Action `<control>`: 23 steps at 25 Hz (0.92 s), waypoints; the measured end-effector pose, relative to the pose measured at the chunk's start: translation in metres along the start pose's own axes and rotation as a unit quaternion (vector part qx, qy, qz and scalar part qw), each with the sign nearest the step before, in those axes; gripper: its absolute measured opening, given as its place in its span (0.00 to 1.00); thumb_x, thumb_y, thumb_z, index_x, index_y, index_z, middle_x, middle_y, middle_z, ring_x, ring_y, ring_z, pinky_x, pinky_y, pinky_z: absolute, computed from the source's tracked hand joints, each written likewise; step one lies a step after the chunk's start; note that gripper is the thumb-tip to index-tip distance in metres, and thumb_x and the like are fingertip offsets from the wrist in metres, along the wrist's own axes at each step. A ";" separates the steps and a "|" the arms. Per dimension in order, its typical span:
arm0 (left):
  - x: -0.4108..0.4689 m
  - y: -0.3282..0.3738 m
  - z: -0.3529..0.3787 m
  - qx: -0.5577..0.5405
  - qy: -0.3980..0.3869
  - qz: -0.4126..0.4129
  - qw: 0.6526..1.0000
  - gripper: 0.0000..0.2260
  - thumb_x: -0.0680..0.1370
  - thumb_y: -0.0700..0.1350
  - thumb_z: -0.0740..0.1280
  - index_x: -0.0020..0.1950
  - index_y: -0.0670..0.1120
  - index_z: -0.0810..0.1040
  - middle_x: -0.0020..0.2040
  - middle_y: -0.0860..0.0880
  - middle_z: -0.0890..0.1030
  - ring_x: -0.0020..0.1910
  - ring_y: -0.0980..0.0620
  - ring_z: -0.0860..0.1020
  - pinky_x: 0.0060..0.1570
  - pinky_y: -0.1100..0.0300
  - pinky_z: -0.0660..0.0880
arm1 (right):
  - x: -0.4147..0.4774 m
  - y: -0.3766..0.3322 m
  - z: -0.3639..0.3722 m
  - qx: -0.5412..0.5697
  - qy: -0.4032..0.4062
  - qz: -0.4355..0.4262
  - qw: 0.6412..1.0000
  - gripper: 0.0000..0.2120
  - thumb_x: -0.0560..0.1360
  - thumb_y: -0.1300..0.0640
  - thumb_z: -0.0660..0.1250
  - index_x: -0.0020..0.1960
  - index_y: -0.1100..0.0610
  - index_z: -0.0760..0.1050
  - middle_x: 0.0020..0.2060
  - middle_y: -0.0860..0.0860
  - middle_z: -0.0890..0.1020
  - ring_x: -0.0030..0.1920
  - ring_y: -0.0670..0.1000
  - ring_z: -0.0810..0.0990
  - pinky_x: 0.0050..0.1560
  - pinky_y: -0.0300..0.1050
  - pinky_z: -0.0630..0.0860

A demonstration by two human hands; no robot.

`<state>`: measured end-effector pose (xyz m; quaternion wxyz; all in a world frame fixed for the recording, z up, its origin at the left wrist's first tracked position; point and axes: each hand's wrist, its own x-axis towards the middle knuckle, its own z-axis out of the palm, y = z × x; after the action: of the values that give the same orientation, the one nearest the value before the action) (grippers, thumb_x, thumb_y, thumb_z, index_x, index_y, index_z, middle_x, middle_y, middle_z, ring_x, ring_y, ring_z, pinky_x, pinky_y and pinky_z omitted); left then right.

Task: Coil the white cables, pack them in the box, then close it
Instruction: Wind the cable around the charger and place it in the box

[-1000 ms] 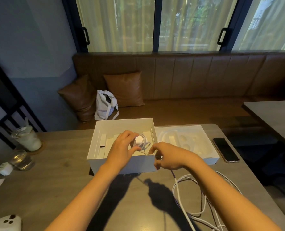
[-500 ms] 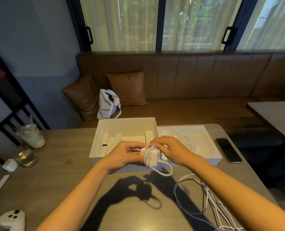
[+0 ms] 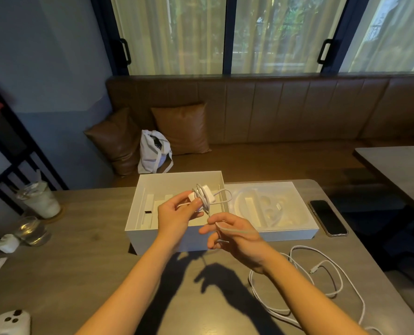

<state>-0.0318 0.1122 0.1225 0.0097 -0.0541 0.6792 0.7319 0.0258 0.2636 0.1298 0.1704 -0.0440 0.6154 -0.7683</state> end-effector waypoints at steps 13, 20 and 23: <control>-0.017 0.002 -0.011 0.161 -0.293 0.073 0.940 0.19 0.67 0.38 0.76 0.57 0.47 0.81 0.55 0.48 0.82 0.54 0.51 0.80 0.57 0.60 0.77 | 0.002 -0.047 -0.030 0.097 0.108 0.069 0.987 0.09 0.73 0.56 0.67 0.45 0.63 0.78 0.23 0.49 0.73 0.19 0.43 0.64 0.24 0.34 0.63; -0.038 0.016 0.000 -0.168 -0.278 -0.092 0.941 0.17 0.67 0.34 0.71 0.56 0.42 0.81 0.51 0.43 0.84 0.48 0.46 0.83 0.43 0.57 0.81 | 0.010 -0.009 -0.015 0.375 0.062 0.005 0.925 0.23 0.53 0.51 0.83 0.43 0.58 0.81 0.35 0.53 0.82 0.37 0.49 0.82 0.48 0.43 0.79; -0.045 0.017 0.010 -0.271 -0.229 -0.126 0.926 0.13 0.69 0.36 0.65 0.51 0.43 0.83 0.48 0.43 0.86 0.46 0.48 0.84 0.44 0.57 0.82 | 0.007 -0.005 -0.006 0.318 0.170 -0.055 0.931 0.29 0.53 0.54 0.82 0.53 0.57 0.81 0.49 0.59 0.84 0.45 0.53 0.84 0.41 0.44 0.82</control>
<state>0.0108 0.1232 0.1445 0.2420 0.0297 0.4220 0.8732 0.0168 0.2680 0.1322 0.0258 0.1097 0.3555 -0.9279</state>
